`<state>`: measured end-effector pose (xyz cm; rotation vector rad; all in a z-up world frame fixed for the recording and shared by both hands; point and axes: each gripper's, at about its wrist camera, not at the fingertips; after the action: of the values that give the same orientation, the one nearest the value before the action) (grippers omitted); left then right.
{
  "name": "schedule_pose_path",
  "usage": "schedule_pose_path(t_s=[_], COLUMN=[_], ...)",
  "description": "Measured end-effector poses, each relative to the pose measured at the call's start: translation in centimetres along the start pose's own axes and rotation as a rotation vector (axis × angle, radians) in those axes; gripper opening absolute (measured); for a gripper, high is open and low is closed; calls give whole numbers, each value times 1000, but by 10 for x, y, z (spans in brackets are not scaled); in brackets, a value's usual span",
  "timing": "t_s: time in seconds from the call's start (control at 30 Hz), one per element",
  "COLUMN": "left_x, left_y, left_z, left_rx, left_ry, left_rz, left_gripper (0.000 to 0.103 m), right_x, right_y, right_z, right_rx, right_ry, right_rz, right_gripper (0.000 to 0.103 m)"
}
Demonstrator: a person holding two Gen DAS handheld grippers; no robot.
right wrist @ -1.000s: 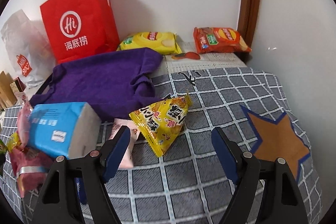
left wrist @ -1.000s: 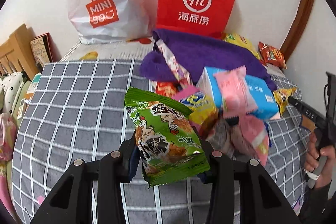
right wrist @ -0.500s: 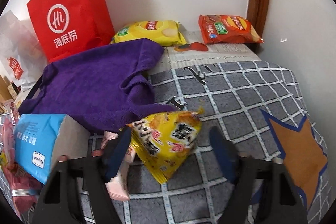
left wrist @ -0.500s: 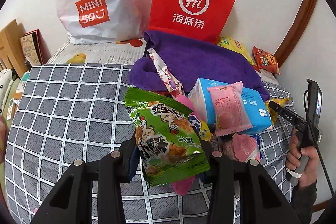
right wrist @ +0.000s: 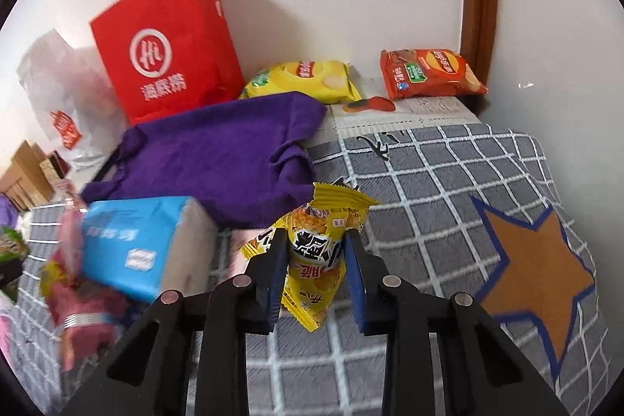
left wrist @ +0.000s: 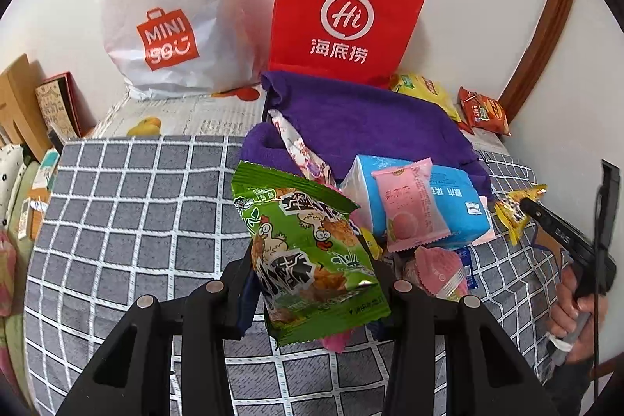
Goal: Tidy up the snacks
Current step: 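Carry both snacks onto the purple towel and open both tools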
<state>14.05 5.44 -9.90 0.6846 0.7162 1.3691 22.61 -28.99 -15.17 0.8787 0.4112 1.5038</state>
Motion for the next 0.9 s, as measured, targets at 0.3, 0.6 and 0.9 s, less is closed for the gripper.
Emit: schedule_pose_path(t_s=[0.3, 0.6, 0.9], left_x=[-12, -43, -32], left_y=[10, 14, -4], left_z=[23, 70, 120], left_rx=[-18, -49, -61], left_ry=[-58, -148, -142], left_rz=[-89, -167, -138], left_gripper=[41, 41, 41], right_x=[29, 82, 131], right_y=[57, 80, 61], right_z=[-12, 4, 53], right_rx=[-38, -67, -109], right_ry=[7, 44, 105], right_rz=[-18, 50, 84], right_gripper=[29, 29, 29])
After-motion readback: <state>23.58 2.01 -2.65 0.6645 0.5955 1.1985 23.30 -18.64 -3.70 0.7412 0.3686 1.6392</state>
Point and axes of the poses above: each gripper's, at about its wrist camera, not at the fingertips, and y roughly against the way its jaws point, x to its left, z to its top, and after that the axes turned 9 degrees about -y, right-handed
